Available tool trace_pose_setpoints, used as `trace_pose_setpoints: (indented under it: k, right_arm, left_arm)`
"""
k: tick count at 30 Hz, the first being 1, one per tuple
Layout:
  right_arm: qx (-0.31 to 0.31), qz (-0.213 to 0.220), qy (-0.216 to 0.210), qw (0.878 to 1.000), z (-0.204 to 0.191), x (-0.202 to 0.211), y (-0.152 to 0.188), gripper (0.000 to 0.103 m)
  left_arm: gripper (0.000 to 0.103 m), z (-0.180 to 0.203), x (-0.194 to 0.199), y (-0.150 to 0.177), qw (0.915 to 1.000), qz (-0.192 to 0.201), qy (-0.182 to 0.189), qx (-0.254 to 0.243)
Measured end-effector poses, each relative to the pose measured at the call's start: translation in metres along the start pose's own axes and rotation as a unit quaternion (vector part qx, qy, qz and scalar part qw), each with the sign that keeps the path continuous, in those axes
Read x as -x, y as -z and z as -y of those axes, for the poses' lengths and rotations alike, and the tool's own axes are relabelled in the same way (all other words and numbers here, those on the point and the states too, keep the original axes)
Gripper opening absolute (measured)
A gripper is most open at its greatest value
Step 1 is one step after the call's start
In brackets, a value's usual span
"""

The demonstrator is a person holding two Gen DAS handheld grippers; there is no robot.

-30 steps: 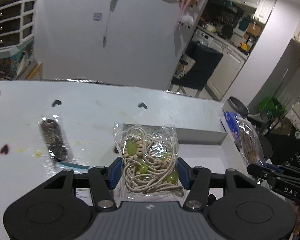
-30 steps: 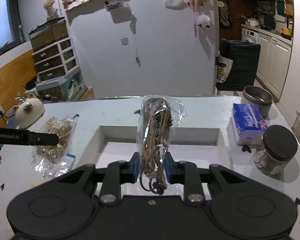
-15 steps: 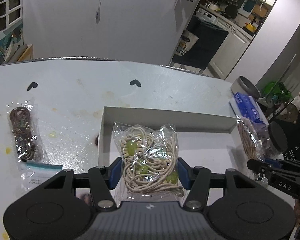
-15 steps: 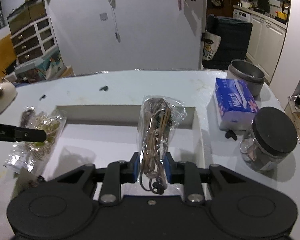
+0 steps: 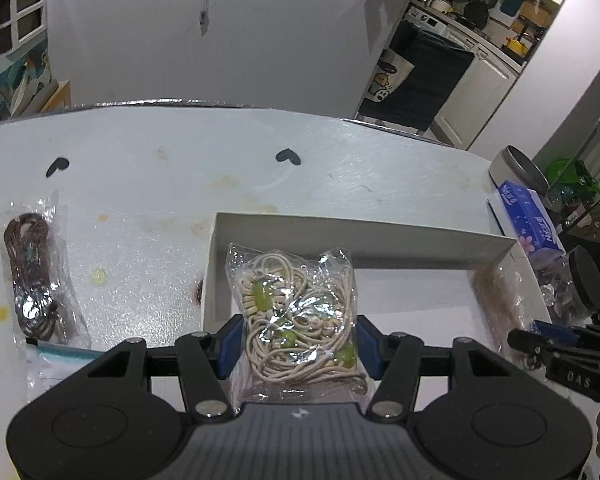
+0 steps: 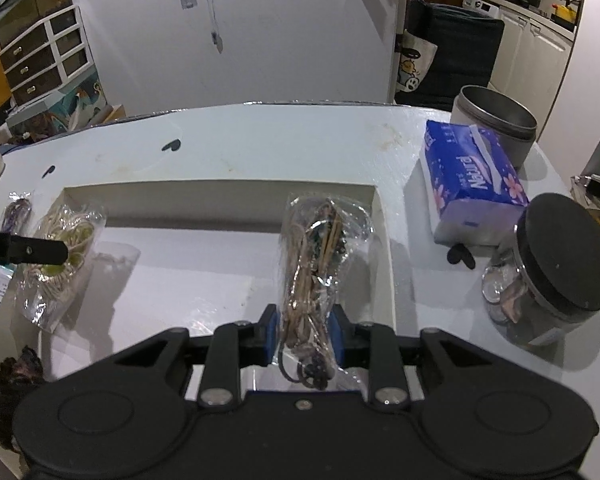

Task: Organize soft objects
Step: 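Lower both cord bags into the tray and open both tools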

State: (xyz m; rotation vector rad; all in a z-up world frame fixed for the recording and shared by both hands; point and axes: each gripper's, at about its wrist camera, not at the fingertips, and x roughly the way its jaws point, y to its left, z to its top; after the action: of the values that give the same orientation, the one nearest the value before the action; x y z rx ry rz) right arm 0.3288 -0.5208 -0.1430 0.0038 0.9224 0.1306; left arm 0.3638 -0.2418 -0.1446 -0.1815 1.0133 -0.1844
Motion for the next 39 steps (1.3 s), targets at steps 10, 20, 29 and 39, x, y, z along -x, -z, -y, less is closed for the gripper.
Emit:
trace_pose_setpoints:
  k: [10,20,29,39]
  right_arm:
    - [-0.015,0.019,0.002,1.000,0.001,0.017,0.000,0.064]
    - [-0.023,0.003,-0.014,1.000,-0.002,0.024,0.003,0.012]
    - [-0.035,-0.030,-0.004,0.999,0.003,0.000,0.015,0.012]
    - [-0.058,0.030,-0.016,0.998,0.003,0.058,0.010,0.030]
  left_arm:
    - [0.074,-0.001,0.015,0.002,0.9998,0.015,0.010,0.006]
    - [0.072,0.008,0.035,0.006,0.9994,0.020,0.029,-0.005]
    - [0.072,0.012,0.048,0.011,0.9992,0.026,0.030,-0.008]
    - [0.075,0.027,0.079,0.018,0.9976,0.045,0.040,-0.034]
